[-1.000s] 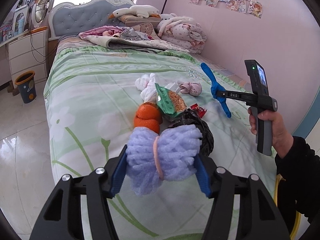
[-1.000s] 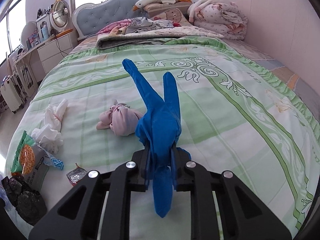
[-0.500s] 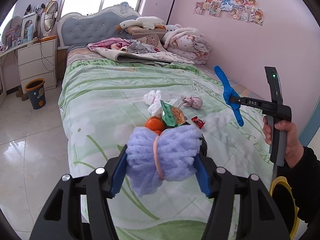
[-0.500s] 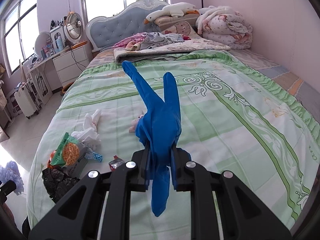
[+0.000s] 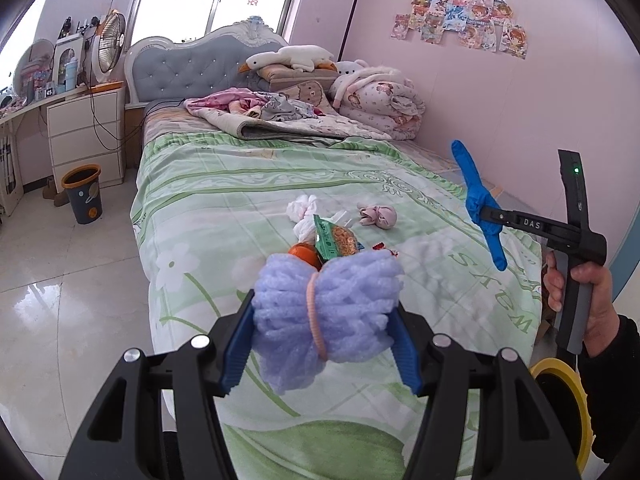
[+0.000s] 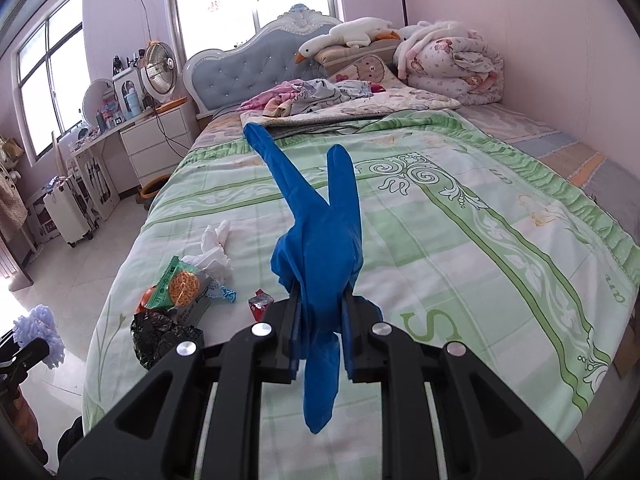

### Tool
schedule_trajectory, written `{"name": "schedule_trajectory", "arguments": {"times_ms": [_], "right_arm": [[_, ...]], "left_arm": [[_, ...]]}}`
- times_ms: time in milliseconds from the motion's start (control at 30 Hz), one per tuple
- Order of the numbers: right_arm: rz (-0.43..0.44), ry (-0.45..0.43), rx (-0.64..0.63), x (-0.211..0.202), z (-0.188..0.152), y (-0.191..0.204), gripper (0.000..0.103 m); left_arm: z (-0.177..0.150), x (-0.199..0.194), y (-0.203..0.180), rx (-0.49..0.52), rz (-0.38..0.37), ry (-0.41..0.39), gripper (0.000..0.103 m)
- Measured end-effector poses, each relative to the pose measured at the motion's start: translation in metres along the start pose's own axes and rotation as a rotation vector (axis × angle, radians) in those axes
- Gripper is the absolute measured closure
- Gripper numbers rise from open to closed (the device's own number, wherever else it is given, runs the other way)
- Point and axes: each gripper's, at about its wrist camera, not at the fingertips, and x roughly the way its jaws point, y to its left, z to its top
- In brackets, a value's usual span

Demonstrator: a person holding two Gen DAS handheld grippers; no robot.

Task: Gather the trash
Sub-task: 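Lift and carry the blue glove and banded lavender puff to the bin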

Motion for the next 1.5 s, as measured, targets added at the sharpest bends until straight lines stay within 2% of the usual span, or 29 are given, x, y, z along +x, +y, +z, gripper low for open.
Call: {"name": "schedule_trajectory", "arguments": {"times_ms": [500, 733, 1067, 1500], "right_arm": [[-0.004, -0.029, 0.006, -0.069, -0.027, -0.002, 0.087], [-0.009, -0.032, 0.018, -0.098, -0.041, -0.006, 0.087], [-0.021, -0.048, 0.034, -0.14, -0.064, -0.01, 0.087], [-0.049, -0.05, 0.061, -0.196, -0.103, -0.026, 0.087]], "left_arm": [[-0.001, -0.019, -0.034, 0.011, -0.032, -0.006, 0.046], [-0.003, -0.025, -0.055, 0.02, -0.071, 0.002, 0.046], [-0.007, -0.041, -0.089, 0.065, -0.124, -0.004, 0.046], [-0.028, -0.057, -0.136, 0.152, -0.194, 0.02, 0.046]]}}
